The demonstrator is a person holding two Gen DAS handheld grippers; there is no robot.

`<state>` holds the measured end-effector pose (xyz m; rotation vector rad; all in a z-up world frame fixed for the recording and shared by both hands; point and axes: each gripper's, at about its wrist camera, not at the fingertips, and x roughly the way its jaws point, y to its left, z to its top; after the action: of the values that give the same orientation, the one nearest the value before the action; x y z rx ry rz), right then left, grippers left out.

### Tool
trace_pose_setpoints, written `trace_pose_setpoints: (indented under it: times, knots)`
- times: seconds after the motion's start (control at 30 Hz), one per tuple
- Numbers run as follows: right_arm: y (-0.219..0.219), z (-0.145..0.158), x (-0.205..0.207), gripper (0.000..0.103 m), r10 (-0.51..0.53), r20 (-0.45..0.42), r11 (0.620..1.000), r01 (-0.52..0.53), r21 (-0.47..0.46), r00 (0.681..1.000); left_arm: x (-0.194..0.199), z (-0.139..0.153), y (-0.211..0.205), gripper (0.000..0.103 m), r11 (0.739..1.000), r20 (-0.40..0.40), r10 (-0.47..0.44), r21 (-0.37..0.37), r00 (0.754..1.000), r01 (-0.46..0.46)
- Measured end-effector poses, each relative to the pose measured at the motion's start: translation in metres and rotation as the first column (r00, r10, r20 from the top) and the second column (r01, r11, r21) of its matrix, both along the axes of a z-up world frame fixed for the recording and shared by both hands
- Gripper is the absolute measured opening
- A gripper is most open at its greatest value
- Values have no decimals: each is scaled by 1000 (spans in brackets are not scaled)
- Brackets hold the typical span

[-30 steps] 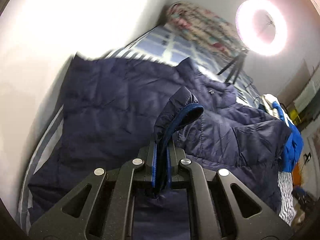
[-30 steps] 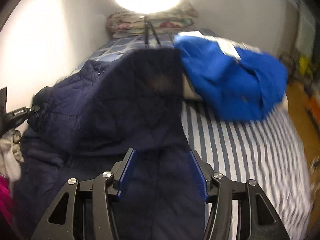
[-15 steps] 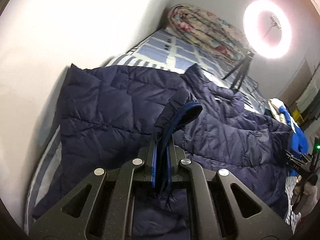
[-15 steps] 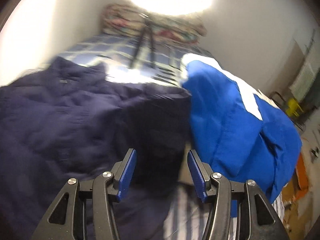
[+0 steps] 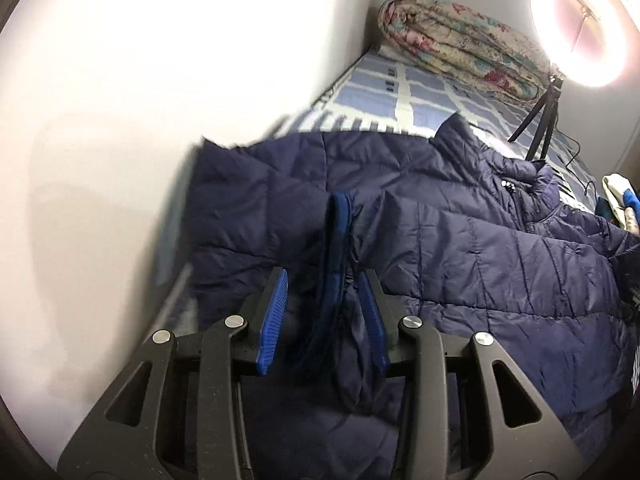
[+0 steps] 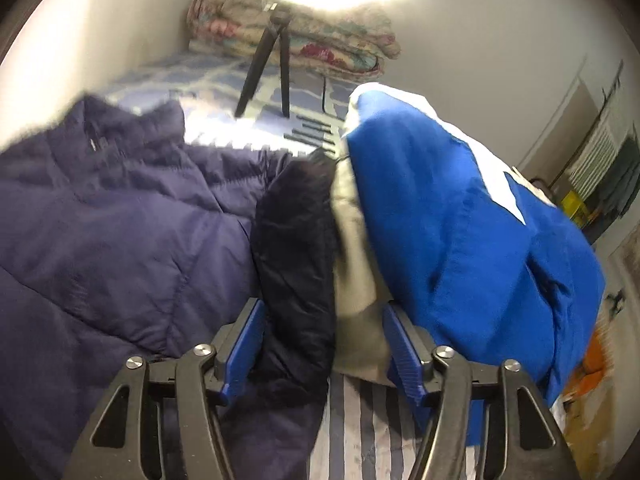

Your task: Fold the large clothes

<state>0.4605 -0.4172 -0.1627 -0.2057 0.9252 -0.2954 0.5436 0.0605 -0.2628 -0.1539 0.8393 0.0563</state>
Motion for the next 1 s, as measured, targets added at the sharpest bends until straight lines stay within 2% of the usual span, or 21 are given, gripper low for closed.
trace_pose_setpoints:
  times: [0.07,0.17,0.23,0.3,0.4,0.5,0.57,0.8,1.0]
  knots:
    - [-2,13,-13,62,12,32,999,-14,46,999,-11,12,3,38,1000,9,-18,-5,1000,18]
    - [1,31,-37,64,35,71,997,-40,69,997,-34,33,4,38,997,22,-73,12,997,73]
    - [0,49,-59,66,66,95,991,-76,109,993,-55,48,5,44,993,29,-114,15,993,114]
    - [0,61,-78,66,89,117,985,-105,140,989,-76,63,9,57,990,41,-141,13,989,141]
    - [0,90,-120,67,136,176,970,-168,177,975,-116,86,19,65,984,52,-177,-9,983,178]
    - [0,116,-159,74,157,211,960,-200,199,965,-153,102,24,73,976,37,-215,-26,976,216]
    - [-2,132,-187,74,168,223,950,-218,223,960,-184,109,30,73,970,24,-240,-28,970,241]
    - [-15,164,-296,75,201,235,918,-266,294,951,-277,121,47,73,966,13,-259,-18,966,259]
    - [-22,154,-366,75,238,198,889,-295,349,951,-336,96,70,73,969,-48,-247,-26,968,246]
